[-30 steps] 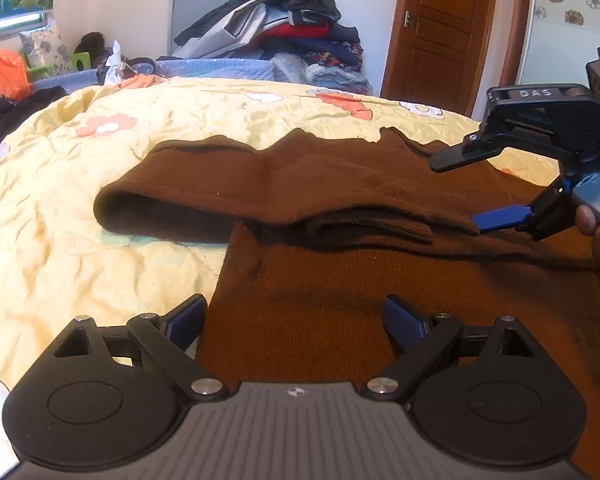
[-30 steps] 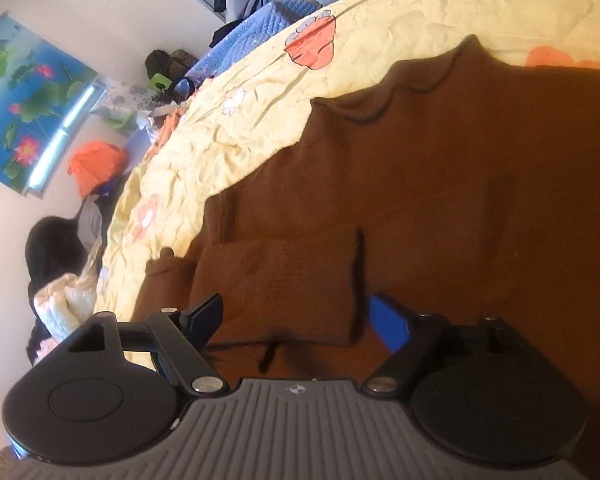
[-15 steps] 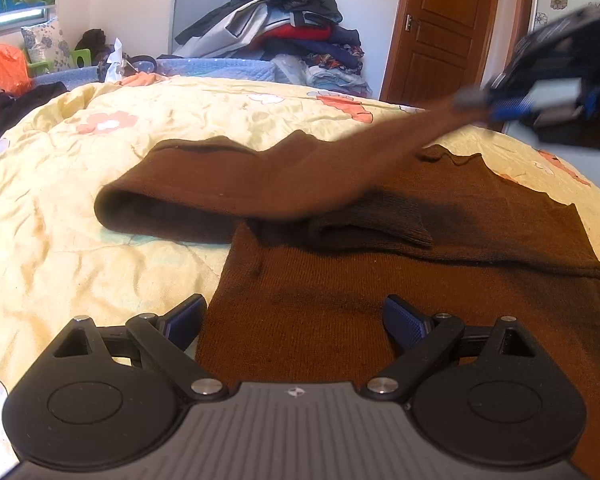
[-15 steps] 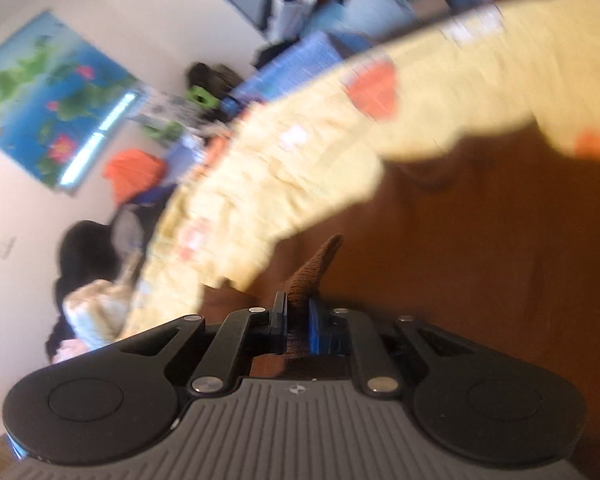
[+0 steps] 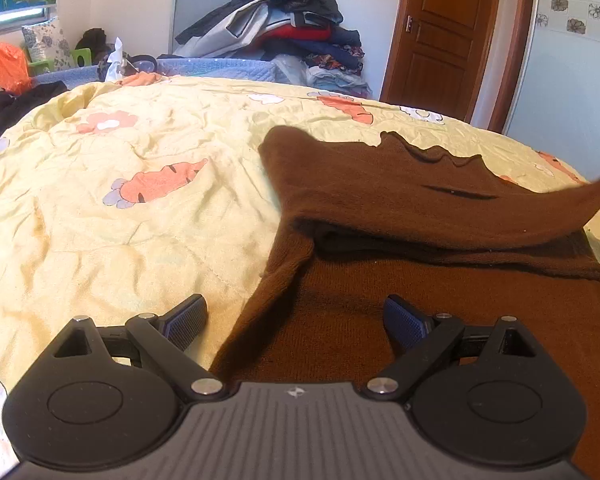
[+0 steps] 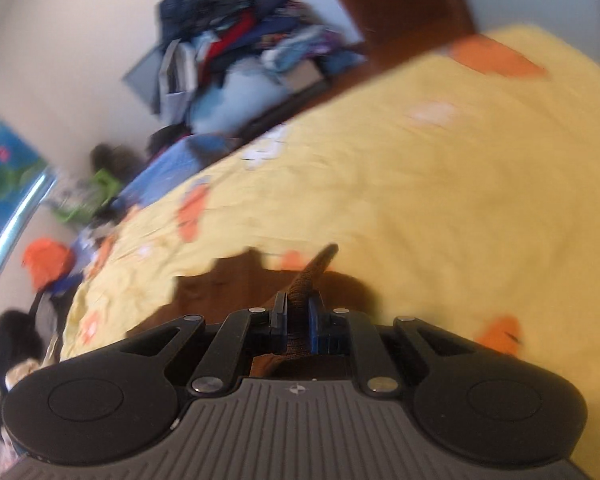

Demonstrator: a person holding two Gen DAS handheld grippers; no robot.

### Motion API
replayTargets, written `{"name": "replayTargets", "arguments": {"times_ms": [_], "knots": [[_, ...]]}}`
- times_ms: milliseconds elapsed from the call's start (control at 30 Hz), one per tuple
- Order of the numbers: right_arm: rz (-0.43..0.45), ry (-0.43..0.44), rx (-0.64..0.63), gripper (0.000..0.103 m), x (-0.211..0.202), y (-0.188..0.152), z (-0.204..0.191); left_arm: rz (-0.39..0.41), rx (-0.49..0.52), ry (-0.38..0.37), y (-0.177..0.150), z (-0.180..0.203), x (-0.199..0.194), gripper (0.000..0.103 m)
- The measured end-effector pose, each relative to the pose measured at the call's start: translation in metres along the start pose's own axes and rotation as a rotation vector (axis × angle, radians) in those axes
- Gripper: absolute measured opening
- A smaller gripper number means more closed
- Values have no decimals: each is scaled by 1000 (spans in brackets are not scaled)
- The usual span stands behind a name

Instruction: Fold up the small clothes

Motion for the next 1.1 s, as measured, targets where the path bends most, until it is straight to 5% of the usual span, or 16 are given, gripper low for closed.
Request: {"name": "replayTargets", "arguments": {"times_ms": [233, 333, 400, 433, 533, 700, 767, 867, 900, 967, 1033, 1100], "knots": [[-65, -20, -56, 16, 46, -33, -12, -1, 13, 10, 0, 3, 0, 96], [-164, 160, -59, 23, 77, -65, -68, -1, 13, 9, -1, 3, 0, 96], [-179, 217, -71, 54, 86, -73, -93, -2, 11, 10, -1, 3, 0, 97], [-145, 200, -91, 59, 86, -70, -97, -1, 7, 15, -1, 2, -1, 96], [-80, 141, -81, 60, 82, -60, -88, 34, -22, 33, 8, -4, -14, 96], [-98, 142, -76, 60, 88, -72, -80, 141, -28, -132, 66, 38, -33, 97], [-122, 141, -32, 60, 102, -82, -63, 94, 46, -166, 77, 68, -11, 97], [-148, 103, -48, 48, 121, -103, -32, -104, 152, -132, 57, 89, 51, 97], [-128, 127, -61, 43, 118, -105, -28, -22, 210, -94, 58, 89, 52, 97], [-131, 144, -17, 42, 106, -103, -21, -7, 276, -77, 58, 87, 48, 97], [-84, 142, -9, 50, 81, -87, -19, 61, 218, -68, 75, 69, 33, 97], [34, 106, -52, 71, 50, -56, -10, 86, 85, -57, 97, 40, 32, 97]]}}
Point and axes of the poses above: each gripper's, at about its wrist camera, not at the fingertips, and x roughly the way its jaws point, z to its right, y to its top, the point moved 10 cm from there along x, roughly the way its jaws point, and after that the axes turned 15 degrees about y, right-handed, at the moved point
